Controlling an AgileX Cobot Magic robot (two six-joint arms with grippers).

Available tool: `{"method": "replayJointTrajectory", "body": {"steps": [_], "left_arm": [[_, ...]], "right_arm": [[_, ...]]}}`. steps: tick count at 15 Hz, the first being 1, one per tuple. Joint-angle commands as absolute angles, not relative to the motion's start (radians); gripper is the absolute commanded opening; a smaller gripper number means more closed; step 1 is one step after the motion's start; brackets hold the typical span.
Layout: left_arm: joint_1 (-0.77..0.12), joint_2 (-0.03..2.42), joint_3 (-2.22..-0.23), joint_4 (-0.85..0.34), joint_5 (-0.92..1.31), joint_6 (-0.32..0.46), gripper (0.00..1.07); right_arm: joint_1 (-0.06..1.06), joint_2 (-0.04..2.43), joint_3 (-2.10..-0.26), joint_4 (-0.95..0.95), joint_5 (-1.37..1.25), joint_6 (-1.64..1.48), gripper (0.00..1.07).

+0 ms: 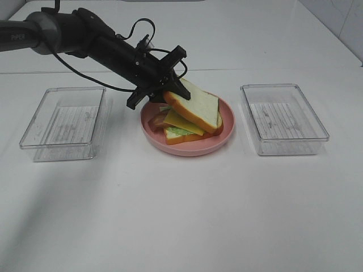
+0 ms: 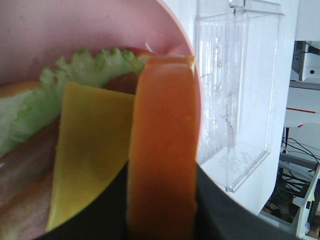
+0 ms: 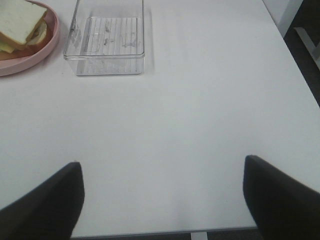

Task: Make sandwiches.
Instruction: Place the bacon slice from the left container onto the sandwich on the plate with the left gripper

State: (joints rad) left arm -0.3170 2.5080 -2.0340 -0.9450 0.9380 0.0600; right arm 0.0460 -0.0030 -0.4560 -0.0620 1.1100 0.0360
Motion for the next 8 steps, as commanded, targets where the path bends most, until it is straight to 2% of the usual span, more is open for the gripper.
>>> {"method": "replayJointTrajectory", "body": {"steps": [1,2,3,4,8], "left_arm": [[-0.320,2.501,-2.032,-0.849,0.949,0.014,0.62],[-0.320,2.499,-2.032,-0.833,0.949,0.014,0.68],[-0.321,2.483,-2.032,-0.821,0.940,0.014,0.80],[-0.321,2.466,-2.033,-0.814,0.928,0.014,0.83],[-0.329,2.441,-2.117,-0.685,0.981,-0.094,0.83]], "right_arm": [[0.041,-0.032,-0.452,-0.065,1.100,0.029,0.85],[0.041,-0.032,-0.452,-0.065,1.100,0.029,0.85],[0.041,-0.032,-0.452,-0.065,1.100,0.029,0.85],[0.041,-0.032,-0.452,-0.065,1.100,0.029,0.85],[0.041,-0.032,-0.452,-0.065,1.100,0.029,0.85]]}}
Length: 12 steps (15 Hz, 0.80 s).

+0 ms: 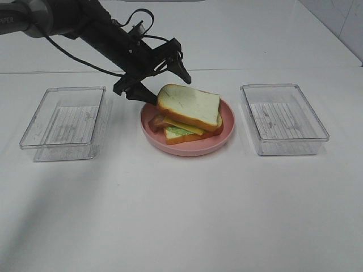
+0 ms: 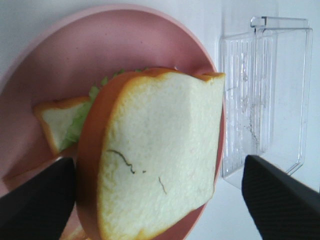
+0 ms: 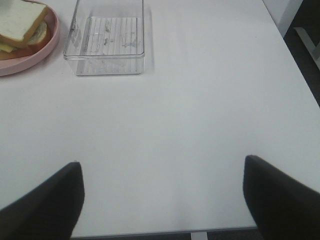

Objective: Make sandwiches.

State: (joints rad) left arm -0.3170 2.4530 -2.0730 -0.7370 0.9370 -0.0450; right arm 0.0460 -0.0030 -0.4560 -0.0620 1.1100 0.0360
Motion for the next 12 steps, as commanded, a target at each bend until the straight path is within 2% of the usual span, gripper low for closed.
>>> {"method": "replayJointTrajectory", "body": {"steps": [1,2,6,10,12], "left_arm": [[-0.333,2.441,-2.157,-0.631,1.021,-0.135,0.83],[-0.348,2.441,-2.226,-0.520,1.094,-0.189,0.83],[-0.388,2.441,-2.383,-0.285,1.313,-0.209,0.83],[-0.405,2.351,-2.401,-0.145,1.317,-0.179,0.83],[-0.405,2.300,-2.372,-0.103,1.317,-0.177,0.88]], "right_arm": [[0.041,-0.032,-0.452,-0.065,1.100,0.029,0.85],[0.041,-0.032,-0.452,-0.065,1.100,0.029,0.85],[0.041,-0.032,-0.452,-0.065,1.100,0.029,0.85],[0.041,-0.033,-0.452,-0.064,1.100,0.029,0.85],[0.041,-0.033,-0.452,-0.065,1.100,0.029,0.85]]}}
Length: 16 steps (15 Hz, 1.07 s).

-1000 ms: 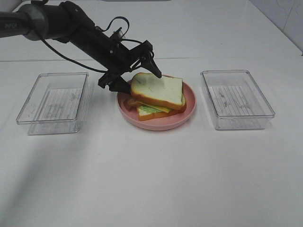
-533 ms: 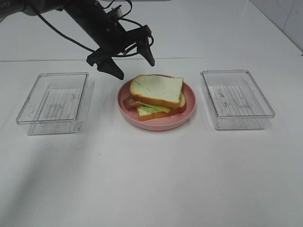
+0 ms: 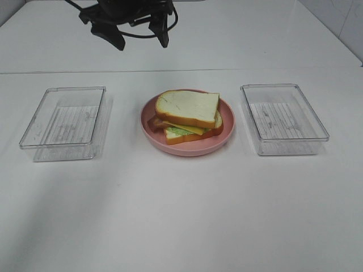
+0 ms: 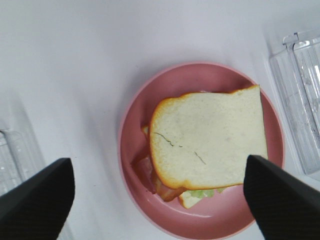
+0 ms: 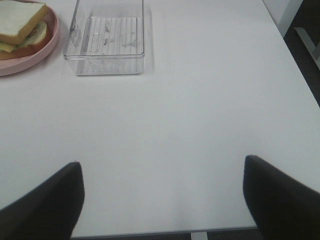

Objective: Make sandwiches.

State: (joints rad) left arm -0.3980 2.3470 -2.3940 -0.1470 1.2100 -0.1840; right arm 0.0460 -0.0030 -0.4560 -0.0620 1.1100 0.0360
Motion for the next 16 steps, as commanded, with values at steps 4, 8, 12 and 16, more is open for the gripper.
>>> {"method": "replayJointTrajectory", "body": {"steps": [4,8,12,16], "left_arm": [[-0.401,2.024,-1.986,0.035,1.317,-0.191,0.94],[-0.401,1.764,-1.604,0.145,1.317,-0.233,0.94],[-0.401,1.553,-1.335,0.231,1.308,-0.277,0.95],[-0.401,1.211,-1.037,0.249,1.257,-0.350,0.95]], "right_arm": [[0.041,-0.033,-0.452,-0.064,1.100,0.029,0.85],[0.041,-0.033,-0.452,-0.063,1.100,0.029,0.85],[0.041,-0.033,-0.452,-0.063,1.100,0.029,0.85],[0.041,-0.033,-0.452,-0.063,1.100,0.029,0.85]]}}
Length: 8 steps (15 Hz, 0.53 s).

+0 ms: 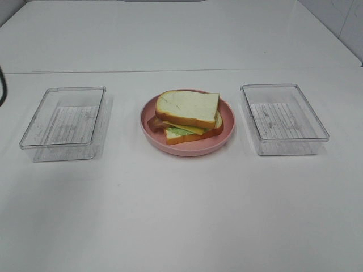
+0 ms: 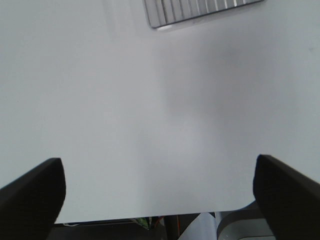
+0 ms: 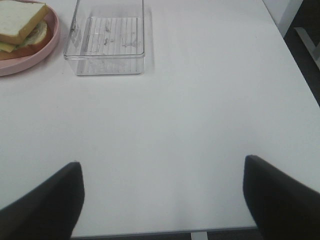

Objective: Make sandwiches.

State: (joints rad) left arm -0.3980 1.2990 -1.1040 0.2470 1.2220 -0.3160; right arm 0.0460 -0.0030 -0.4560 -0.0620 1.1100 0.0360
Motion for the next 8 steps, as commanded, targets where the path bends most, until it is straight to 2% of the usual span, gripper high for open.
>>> {"method": "replayJointTrajectory", "body": {"steps": [1,3,8], "left_arm": [[-0.401,1.126,-0.989,0.246,1.248,-0.371,0.95],[-0.401,0.915,-0.854,0.241,1.243,-0.412,0.95],[-0.401,0.508,-0.665,0.228,1.238,-0.423,0.95]], "right_arm": [[0.041,-0.033,-0.452,-0.063,1.100,0.029,0.85],[0.041,-0.033,-0.452,-0.063,1.100,0.029,0.85],[0.041,-0.033,-0.452,-0.063,1.100,0.029,0.85]]}}
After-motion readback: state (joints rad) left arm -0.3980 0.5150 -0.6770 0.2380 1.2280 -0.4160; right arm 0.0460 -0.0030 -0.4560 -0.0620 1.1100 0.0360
